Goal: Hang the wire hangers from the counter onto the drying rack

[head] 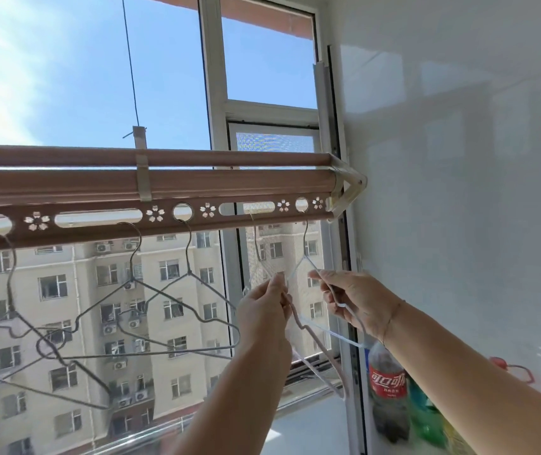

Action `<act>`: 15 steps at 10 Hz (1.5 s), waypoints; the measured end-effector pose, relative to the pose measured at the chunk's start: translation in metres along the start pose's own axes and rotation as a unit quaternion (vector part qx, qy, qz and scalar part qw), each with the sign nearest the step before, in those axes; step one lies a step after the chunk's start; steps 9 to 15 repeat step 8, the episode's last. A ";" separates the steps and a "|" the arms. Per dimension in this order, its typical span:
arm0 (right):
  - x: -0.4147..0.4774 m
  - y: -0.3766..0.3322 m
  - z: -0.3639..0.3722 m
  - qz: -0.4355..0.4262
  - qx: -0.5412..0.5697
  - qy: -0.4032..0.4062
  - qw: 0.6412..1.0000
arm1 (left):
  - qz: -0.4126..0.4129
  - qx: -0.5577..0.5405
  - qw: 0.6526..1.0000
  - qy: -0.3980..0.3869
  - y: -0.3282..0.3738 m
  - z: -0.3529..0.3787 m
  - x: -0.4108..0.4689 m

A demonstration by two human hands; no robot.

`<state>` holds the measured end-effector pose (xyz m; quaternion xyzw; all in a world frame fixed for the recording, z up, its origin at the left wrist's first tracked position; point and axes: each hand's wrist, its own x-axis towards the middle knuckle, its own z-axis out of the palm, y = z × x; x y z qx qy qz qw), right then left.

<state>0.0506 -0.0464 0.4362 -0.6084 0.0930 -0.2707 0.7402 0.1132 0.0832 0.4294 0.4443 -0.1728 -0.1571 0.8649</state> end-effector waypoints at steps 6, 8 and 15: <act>-0.044 0.015 0.000 -0.049 -0.110 0.073 0.990 | -0.045 0.006 0.992 -0.115 0.024 -0.042 -0.039; -0.080 0.022 0.006 -0.159 -0.244 0.182 0.939 | 0.020 0.053 0.983 -0.176 0.041 -0.072 -0.066; -0.080 0.022 0.006 -0.159 -0.244 0.182 0.939 | 0.020 0.053 0.983 -0.176 0.041 -0.072 -0.066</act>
